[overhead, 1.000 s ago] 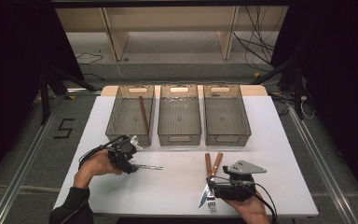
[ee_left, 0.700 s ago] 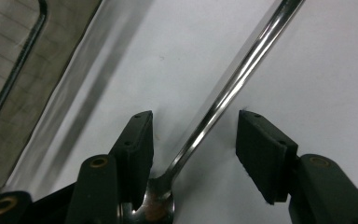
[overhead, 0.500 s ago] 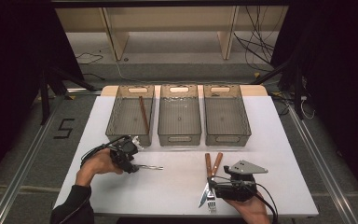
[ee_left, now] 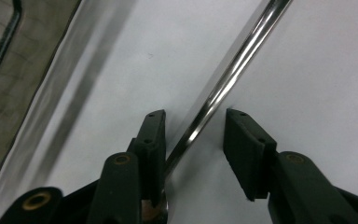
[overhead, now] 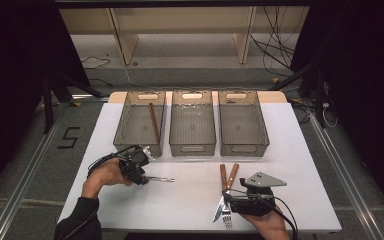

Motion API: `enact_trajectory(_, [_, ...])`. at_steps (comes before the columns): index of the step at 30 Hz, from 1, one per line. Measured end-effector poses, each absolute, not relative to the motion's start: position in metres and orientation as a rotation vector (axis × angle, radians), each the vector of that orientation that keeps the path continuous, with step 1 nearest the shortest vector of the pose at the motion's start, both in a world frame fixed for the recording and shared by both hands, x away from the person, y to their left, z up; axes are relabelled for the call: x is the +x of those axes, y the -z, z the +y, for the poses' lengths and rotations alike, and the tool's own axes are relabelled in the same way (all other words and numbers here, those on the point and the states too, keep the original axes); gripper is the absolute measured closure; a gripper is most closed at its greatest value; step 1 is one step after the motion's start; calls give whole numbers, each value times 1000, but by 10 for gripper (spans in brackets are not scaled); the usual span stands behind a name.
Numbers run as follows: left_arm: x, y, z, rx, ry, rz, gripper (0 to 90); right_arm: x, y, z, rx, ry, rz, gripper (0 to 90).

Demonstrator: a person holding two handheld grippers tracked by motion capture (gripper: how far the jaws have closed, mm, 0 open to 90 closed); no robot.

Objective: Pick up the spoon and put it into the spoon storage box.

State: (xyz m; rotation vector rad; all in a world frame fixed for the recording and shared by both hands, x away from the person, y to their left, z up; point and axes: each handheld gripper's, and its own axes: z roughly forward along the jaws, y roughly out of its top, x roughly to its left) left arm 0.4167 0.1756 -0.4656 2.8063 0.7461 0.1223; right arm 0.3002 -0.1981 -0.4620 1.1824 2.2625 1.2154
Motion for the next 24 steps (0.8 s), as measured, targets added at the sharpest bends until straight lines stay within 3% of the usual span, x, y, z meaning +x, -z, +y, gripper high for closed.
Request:
enact_trajectory(14, [410,466,173,2830,-110,655,804,299,463,-195,1182,-1195,2270,248])
enact_trajectory(24, [408,465,173,2839,-123,614,850,300,461,-199,1201,-1199,2257,250])
